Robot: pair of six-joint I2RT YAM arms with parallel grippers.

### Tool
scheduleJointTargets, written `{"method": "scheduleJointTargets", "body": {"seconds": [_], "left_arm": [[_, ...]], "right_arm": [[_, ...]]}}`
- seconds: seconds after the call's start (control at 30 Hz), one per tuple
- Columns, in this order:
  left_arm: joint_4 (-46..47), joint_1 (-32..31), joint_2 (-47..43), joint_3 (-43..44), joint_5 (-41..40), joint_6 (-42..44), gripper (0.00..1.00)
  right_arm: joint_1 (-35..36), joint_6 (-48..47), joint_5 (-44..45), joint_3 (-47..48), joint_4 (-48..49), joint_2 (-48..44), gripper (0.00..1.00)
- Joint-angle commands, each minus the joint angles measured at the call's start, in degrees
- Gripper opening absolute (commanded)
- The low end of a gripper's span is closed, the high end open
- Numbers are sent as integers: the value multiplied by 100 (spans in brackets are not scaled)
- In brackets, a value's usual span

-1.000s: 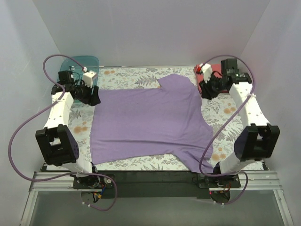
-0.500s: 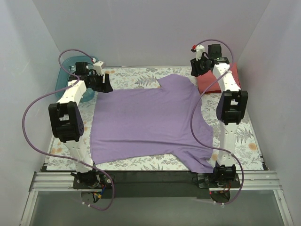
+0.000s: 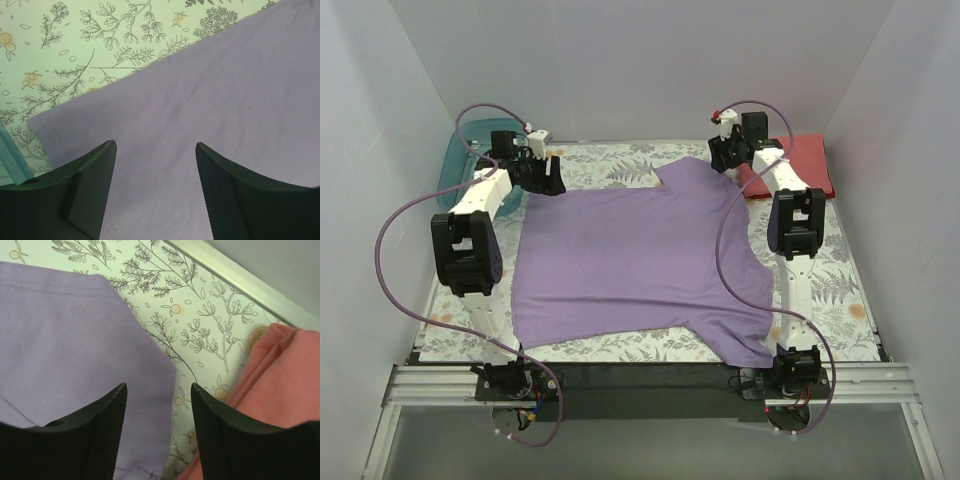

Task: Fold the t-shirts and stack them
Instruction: Flatten the tshirt out

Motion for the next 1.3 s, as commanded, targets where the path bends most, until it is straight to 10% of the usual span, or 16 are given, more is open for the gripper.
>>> {"method": "scheduleJointTargets", "body": {"seconds": [0.0, 0.9, 1.27], "left_arm": [[76, -88, 41, 201, -93, 39, 64], [173, -167, 516, 763, -383, 21, 71], [129, -167, 840, 1078, -1041, 311, 66]], "right_arm": [[59, 84, 218, 105, 414, 153, 64], [59, 401, -264, -370, 54, 311, 56], [33, 392, -326, -220, -96, 285, 11]]}}
